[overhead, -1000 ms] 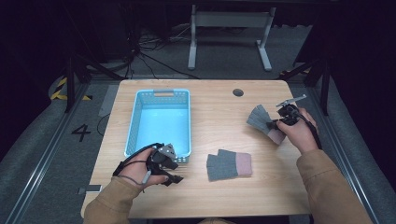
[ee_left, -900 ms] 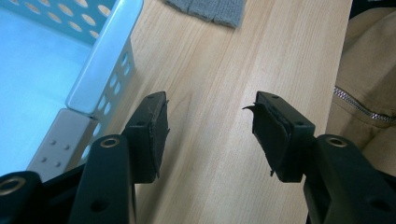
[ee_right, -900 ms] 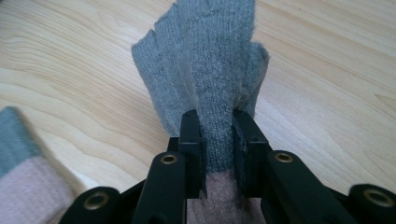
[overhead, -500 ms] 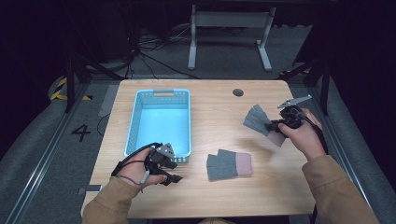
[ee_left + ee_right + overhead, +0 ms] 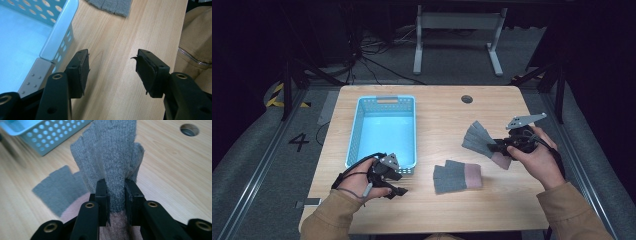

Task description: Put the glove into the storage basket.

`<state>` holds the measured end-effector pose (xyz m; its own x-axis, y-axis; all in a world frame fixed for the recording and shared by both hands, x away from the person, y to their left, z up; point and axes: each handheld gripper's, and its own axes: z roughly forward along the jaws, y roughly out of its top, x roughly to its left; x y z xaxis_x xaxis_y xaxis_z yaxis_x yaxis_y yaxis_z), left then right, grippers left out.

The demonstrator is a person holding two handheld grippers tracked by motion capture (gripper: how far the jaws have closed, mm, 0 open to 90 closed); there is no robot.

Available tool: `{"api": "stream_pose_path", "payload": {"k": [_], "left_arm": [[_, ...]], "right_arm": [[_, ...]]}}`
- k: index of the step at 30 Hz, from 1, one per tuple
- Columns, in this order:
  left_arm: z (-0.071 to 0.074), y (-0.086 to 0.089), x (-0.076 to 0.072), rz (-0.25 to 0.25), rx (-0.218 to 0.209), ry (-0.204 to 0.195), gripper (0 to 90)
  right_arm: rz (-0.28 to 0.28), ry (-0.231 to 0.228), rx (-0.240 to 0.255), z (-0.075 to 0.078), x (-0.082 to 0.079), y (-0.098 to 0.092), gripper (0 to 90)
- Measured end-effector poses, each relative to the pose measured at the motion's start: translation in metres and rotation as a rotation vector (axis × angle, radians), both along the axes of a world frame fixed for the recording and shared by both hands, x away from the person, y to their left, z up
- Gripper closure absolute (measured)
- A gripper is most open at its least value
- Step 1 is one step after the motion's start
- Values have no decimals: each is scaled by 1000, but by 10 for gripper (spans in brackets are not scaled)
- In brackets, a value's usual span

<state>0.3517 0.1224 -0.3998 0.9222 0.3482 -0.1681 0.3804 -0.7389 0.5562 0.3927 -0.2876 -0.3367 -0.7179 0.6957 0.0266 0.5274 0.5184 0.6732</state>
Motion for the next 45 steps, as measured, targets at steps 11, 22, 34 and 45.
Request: {"api": "stream_pose_path", "payload": {"k": [11, 22, 34, 45], "left_arm": [[0, -1, -1, -5, 2, -2, 453], [-5, -16, -2, -47, 23, -3, 434], [-8, -23, -2, -36, 4, -4, 431], [-9, -28, -1, -10, -64, 13, 413]], "right_arm": [[90, -4, 46, -9, -21, 22, 750], [168, 15, 34, -28, -28, 37, 746], [207, 53, 5, -46, -29, 51, 735], [239, 52, -53, -63, -27, 63, 725]]}}
